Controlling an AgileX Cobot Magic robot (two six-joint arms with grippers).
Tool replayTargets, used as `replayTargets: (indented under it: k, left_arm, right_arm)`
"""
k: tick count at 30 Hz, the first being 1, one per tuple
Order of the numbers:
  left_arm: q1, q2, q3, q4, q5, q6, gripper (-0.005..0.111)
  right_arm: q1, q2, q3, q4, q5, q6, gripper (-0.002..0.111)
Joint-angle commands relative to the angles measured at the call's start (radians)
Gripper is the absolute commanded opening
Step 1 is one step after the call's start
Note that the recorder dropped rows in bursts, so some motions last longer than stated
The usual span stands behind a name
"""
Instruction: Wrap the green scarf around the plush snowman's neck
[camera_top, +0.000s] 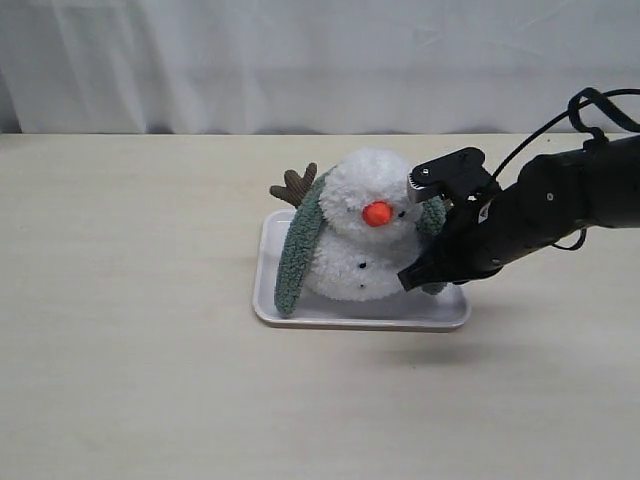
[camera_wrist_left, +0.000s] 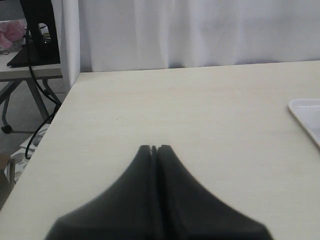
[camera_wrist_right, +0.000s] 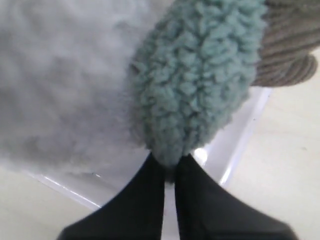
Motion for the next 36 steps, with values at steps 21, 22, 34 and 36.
replayTargets:
  k: [21,22,34,36]
  left_arm:
    - [-0.005,0.0,0.002,-0.001,-0.014,-0.002,0.0]
    - [-0.005,0.0,0.002,-0.001,-0.014,-0.002,0.0]
    - [-0.005,0.0,0.002,-0.001,-0.014,-0.002,0.0]
    - [-0.005,0.0,0.002,-0.001,-0.014,-0.002,0.0]
  right_arm:
    - [0.0,-0.006,0.005,0.475,0.219,-0.437,0.004]
    - [0.0,-0.001,0.006,0.475,0.219,-0.437,0.004]
    - [0.0,0.041,0.022,0.467,0.177,-0.444,0.004]
    - [0.0,0.029,0.022,0.467,0.177,-0.444,0.004]
